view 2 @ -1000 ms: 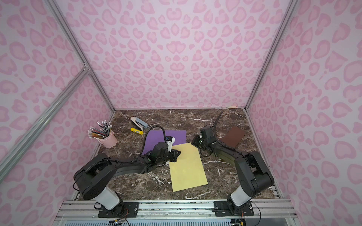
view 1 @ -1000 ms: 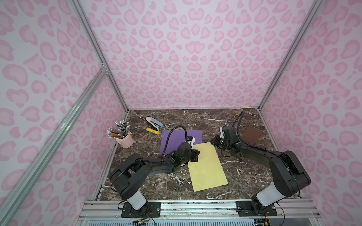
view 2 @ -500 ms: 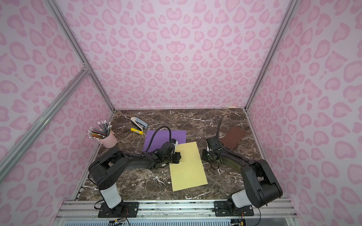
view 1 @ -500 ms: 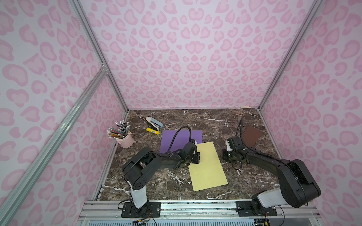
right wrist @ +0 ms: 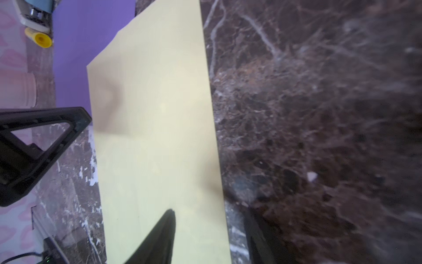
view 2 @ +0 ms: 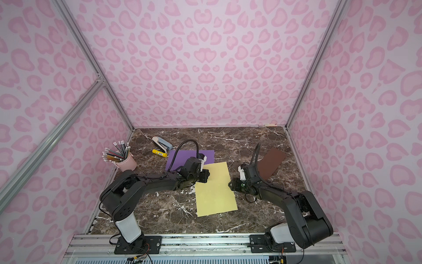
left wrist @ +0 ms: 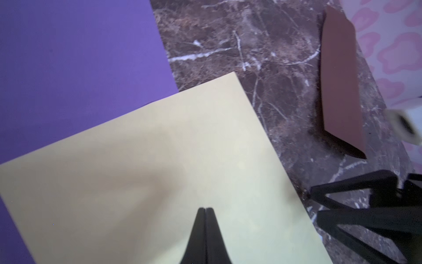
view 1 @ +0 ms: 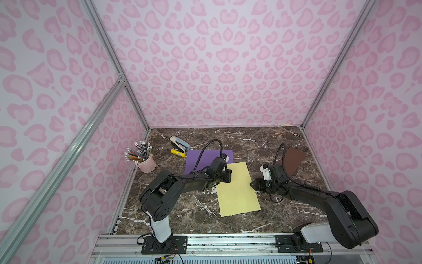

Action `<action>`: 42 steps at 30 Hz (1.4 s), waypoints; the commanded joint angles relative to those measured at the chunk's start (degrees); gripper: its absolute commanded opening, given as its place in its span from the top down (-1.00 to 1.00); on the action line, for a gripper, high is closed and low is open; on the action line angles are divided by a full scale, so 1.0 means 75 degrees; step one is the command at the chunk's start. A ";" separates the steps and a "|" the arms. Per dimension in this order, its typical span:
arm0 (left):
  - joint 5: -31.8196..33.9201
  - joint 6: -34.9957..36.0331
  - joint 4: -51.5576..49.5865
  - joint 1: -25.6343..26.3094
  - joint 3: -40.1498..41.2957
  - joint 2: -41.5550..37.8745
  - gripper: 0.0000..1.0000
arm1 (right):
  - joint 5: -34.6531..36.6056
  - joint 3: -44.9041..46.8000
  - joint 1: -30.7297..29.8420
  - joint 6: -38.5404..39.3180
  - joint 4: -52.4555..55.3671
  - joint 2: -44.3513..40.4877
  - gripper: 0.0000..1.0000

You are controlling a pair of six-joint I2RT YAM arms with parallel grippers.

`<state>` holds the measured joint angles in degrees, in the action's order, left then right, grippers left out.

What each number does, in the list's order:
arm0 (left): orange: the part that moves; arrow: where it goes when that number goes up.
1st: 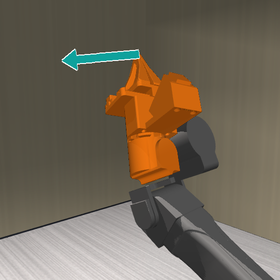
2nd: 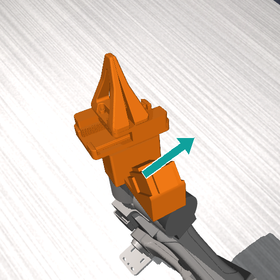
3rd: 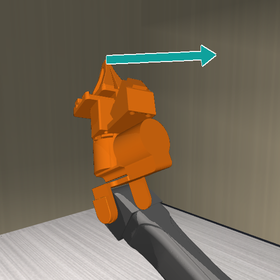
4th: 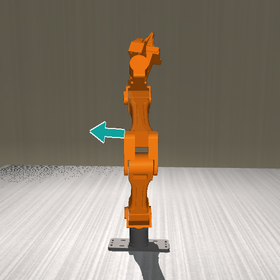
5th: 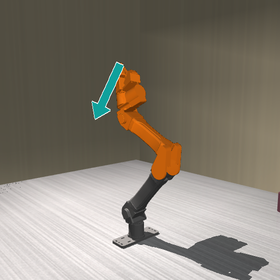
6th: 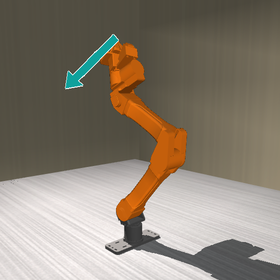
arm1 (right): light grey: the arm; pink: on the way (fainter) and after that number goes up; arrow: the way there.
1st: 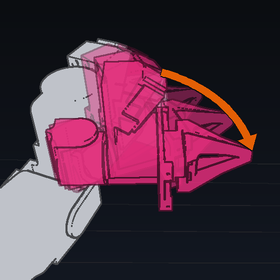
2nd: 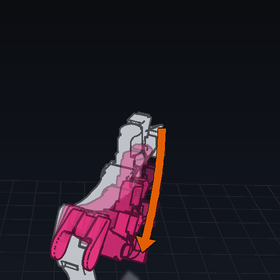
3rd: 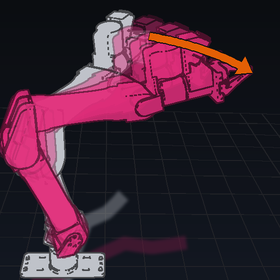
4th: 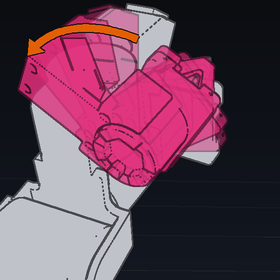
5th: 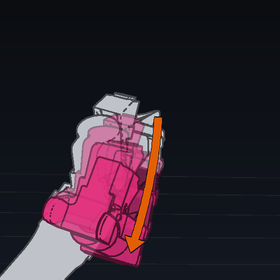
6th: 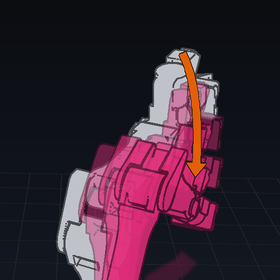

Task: Fold the rectangular paper in half along the long edge
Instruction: Adjust the paper at the center of the board, then fold the paper at the center of the board.

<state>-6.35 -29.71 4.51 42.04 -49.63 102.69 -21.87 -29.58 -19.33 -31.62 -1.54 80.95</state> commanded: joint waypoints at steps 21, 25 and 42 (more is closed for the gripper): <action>-0.0562 -0.0384 0.0466 0.0794 0.0126 0.1061 0.92 | -0.0453 -0.0408 0.0293 0.0721 0.0917 0.1420 -0.19; -0.0610 -0.0456 0.0560 0.0796 0.0340 0.1153 0.92 | -0.1438 -0.0101 0.0294 0.0412 0.0129 0.1541 -0.18; -0.0579 -0.0457 0.0622 0.0816 0.0541 0.1161 0.92 | -0.1535 0.0095 0.0744 0.0030 0.0040 0.0132 0.32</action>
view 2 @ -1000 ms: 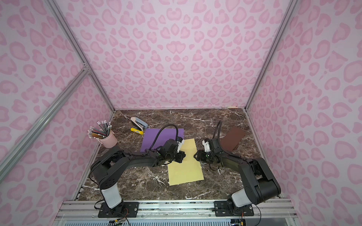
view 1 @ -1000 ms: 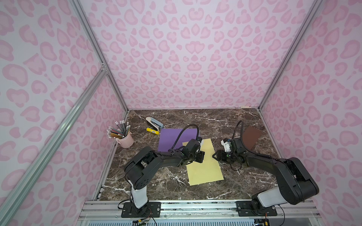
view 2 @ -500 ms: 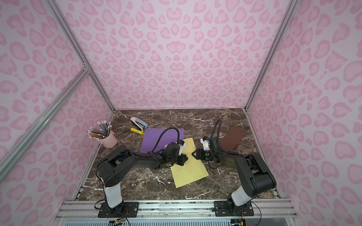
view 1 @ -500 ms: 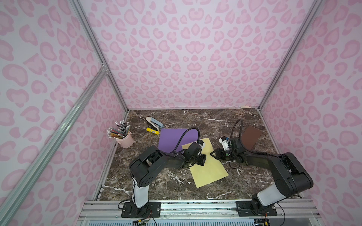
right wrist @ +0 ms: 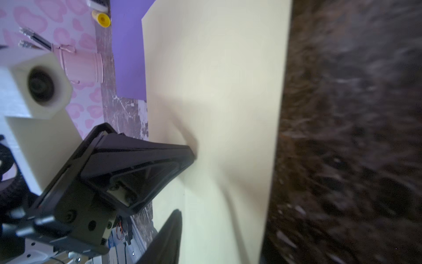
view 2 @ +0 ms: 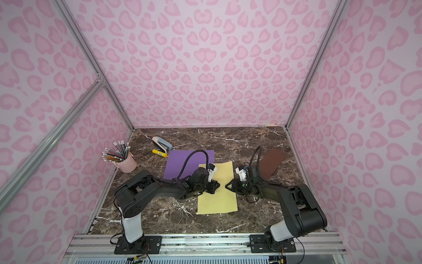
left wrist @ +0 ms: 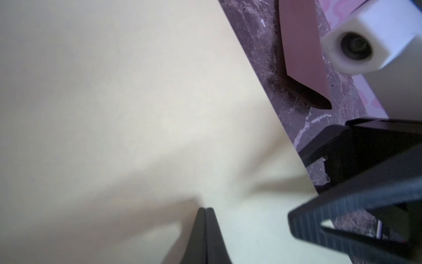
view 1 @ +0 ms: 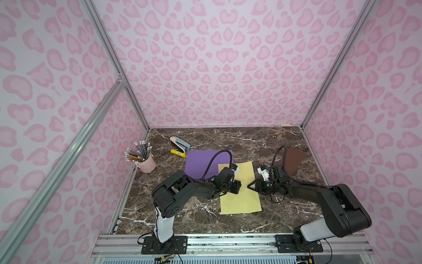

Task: Fold the rectangular paper in half along the long edge
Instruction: Fold the paper at the center of the board.

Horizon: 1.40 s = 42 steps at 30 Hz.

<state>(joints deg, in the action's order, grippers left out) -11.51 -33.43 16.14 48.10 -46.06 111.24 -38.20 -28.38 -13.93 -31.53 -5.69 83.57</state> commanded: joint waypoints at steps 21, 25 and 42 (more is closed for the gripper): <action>0.1338 0.0034 -0.2052 -0.0340 0.0335 -0.2451 0.92 | 0.1331 -0.0488 0.0028 0.0538 0.1610 -0.0784 1.00; 0.1101 0.0039 -0.1875 -0.0608 0.0992 -0.2365 0.92 | 0.1500 -0.0773 0.0018 0.0774 0.1937 -0.0650 1.00; 0.0833 -0.0013 -0.1526 -0.0624 0.1299 -0.1748 0.92 | 0.1413 -0.1307 -0.0284 0.0758 0.2409 -0.0660 1.00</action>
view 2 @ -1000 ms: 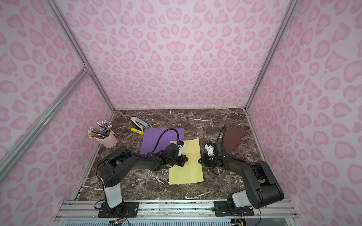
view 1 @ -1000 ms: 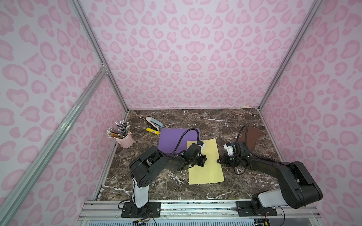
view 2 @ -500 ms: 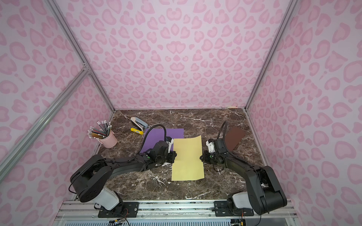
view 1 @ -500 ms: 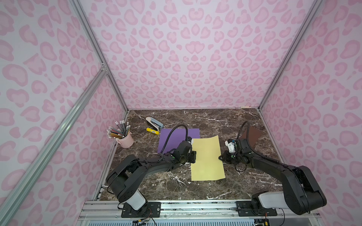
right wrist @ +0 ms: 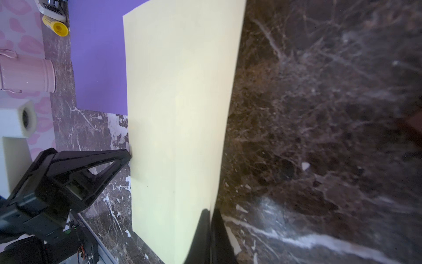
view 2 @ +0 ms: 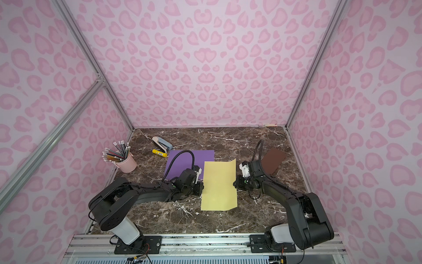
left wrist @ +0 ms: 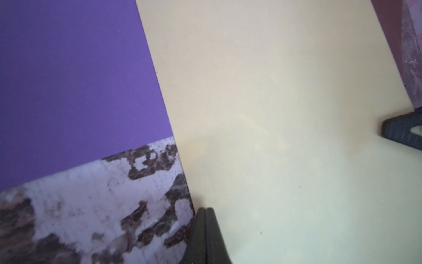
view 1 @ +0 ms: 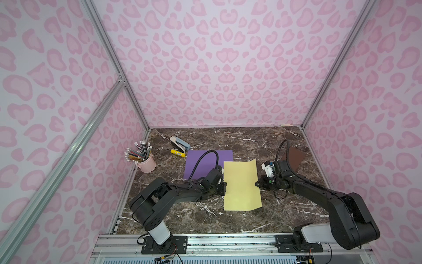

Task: Fold the rectangular paper in half along the long edge
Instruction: Fold the paper at the center of the board.

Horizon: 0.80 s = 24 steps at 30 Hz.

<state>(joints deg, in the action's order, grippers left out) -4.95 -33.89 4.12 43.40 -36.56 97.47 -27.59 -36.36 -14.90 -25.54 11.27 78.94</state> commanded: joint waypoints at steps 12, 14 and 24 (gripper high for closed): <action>-0.0140 0.0054 0.0162 0.0025 -0.0033 0.0248 0.92 | -0.0445 -0.1048 -0.1443 -0.1370 -0.0602 0.0256 1.00; -0.0154 0.0054 0.0161 0.0026 -0.0046 0.0269 0.92 | -0.0490 -0.1120 -0.1619 -0.1581 -0.0910 0.0506 1.00; -0.0219 0.0022 0.0297 0.0038 -0.0035 0.0387 0.92 | -0.0056 -0.1828 -0.2315 -0.2114 -0.1644 0.1935 1.00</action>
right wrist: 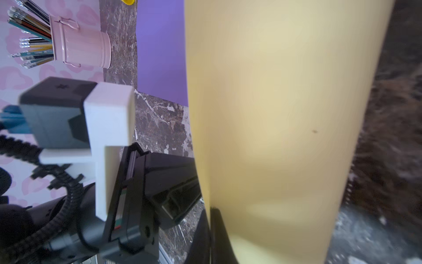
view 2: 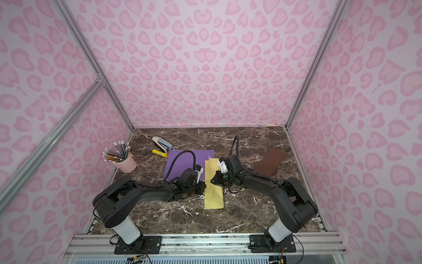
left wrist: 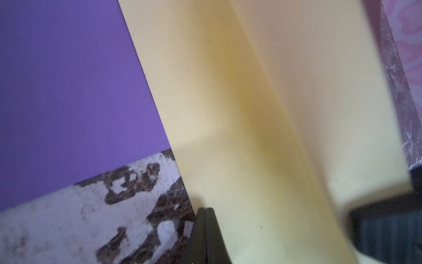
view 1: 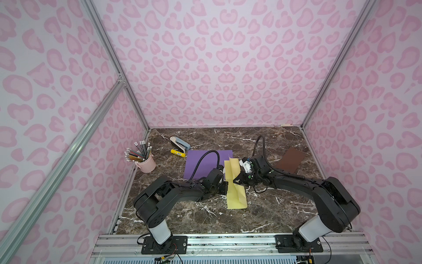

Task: Fold the rectangular paper in half along the long edge
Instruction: Fold the paper at the center of the board.

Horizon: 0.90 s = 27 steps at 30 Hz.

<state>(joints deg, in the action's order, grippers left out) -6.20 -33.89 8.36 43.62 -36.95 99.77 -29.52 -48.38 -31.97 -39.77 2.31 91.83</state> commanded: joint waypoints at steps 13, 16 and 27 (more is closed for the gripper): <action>-0.0008 0.0042 -0.0317 0.0020 0.0028 0.0106 0.92 | 0.0504 -0.0445 -0.0377 -0.0068 -0.0404 0.1281 1.00; -0.0017 0.0054 -0.0330 0.0020 0.0028 0.0120 0.92 | 0.0653 -0.0464 -0.0448 0.0026 -0.0280 0.1300 1.00; 0.0032 0.0087 -0.0466 0.0016 -0.0018 0.0110 0.92 | 0.0970 -0.0468 -0.0463 0.0249 -0.0033 0.1490 1.00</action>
<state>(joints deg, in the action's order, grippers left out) -6.17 -33.87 8.58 43.62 -37.04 100.01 -23.68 -51.31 -35.40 -39.09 1.04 102.67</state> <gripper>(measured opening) 0.050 0.061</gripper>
